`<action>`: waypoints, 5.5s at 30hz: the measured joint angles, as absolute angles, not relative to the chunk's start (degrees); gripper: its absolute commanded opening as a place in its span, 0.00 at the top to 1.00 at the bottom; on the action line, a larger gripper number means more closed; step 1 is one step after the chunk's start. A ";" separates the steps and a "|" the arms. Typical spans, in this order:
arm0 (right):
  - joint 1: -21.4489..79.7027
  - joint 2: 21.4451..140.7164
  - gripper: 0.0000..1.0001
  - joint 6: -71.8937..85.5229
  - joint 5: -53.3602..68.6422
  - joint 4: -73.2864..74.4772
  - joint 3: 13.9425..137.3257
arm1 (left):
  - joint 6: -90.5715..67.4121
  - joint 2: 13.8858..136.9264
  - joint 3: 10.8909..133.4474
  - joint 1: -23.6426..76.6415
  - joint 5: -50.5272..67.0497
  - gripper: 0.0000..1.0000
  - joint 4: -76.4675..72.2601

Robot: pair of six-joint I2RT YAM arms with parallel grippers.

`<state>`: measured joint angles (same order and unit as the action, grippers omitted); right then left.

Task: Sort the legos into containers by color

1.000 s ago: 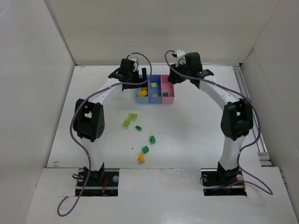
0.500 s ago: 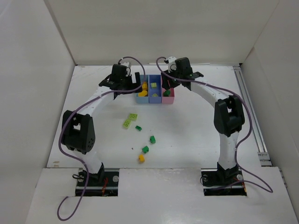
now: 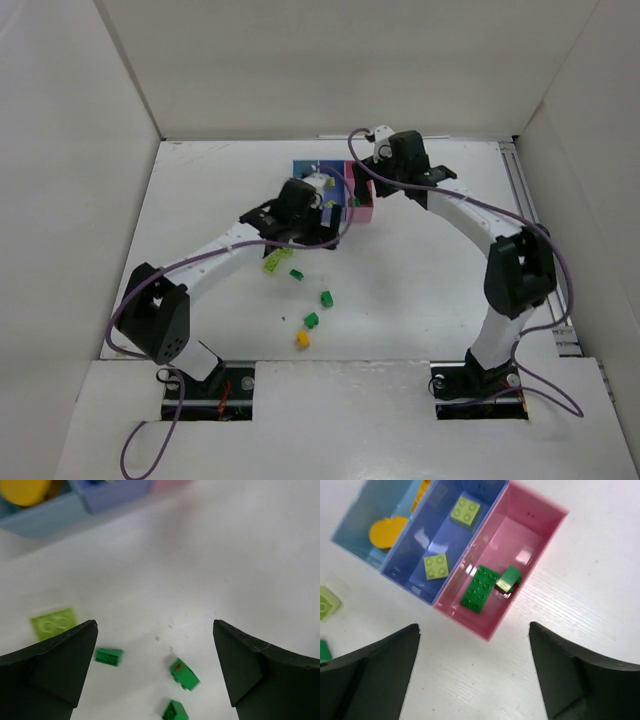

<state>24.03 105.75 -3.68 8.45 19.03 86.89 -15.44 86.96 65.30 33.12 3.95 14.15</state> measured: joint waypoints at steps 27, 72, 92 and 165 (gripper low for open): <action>20.95 61.98 0.01 5.89 -9.50 23.83 53.32 | -39.86 88.29 52.53 58.48 -8.73 0.31 18.26; 16.38 71.48 0.01 3.88 -9.21 18.70 57.23 | -22.46 109.21 97.12 37.89 -12.05 0.82 16.08; 13.47 70.63 0.01 -0.10 -3.77 19.00 56.38 | -20.84 127.04 114.41 37.87 -6.04 0.17 16.36; 47.05 91.00 0.85 -25.69 8.40 15.03 57.56 | -48.42 66.65 49.36 41.58 -19.18 0.00 5.93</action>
<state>47.05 91.00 -25.69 8.40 15.03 57.56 -48.42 66.65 49.36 41.58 -19.18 5.93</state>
